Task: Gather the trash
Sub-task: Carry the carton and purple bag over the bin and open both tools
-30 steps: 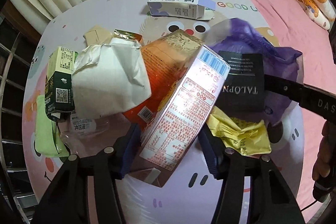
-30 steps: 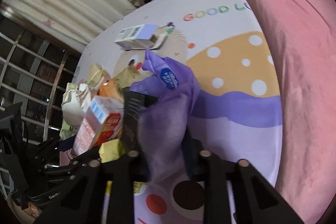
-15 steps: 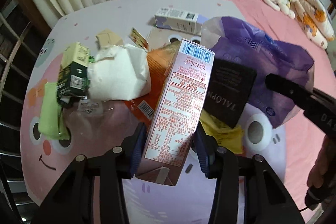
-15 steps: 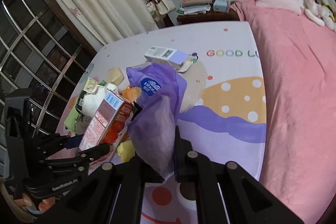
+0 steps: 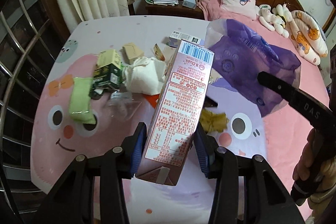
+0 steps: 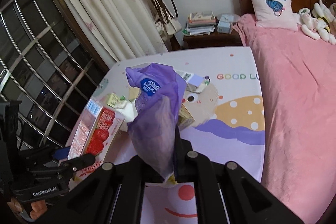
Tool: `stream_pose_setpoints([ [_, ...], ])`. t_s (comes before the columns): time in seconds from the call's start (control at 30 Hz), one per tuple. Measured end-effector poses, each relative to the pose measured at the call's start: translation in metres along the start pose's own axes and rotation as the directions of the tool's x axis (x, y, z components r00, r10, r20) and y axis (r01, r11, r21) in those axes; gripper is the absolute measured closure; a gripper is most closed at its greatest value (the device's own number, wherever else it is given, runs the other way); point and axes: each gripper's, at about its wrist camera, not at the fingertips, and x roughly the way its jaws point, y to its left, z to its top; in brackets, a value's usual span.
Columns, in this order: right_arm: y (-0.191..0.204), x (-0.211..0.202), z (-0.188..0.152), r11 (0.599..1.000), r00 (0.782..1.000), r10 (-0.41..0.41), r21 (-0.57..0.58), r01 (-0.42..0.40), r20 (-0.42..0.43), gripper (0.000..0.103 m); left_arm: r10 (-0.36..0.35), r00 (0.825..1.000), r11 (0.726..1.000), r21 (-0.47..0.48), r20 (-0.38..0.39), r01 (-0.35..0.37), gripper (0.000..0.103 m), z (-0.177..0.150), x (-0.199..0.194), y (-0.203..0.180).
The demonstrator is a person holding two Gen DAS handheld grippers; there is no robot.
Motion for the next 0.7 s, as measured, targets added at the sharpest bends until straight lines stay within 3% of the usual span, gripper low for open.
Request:
stream_pose_setpoints([
  [0.33,0.057,-0.046,-0.033,1.0,0.999,0.002,0.008,-0.002,0.042,0.099,-0.053,0.997,0.998,0.029,0.049,0.051,0.06,-0.027,-0.051,0.037],
  [0.7,0.14,-0.085,-0.136,0.985,0.991,-0.122,0.133,0.114,0.052,0.099,-0.166,0.985,0.971,0.18,0.037,0.157,0.06,-0.103,-0.091,0.097],
])
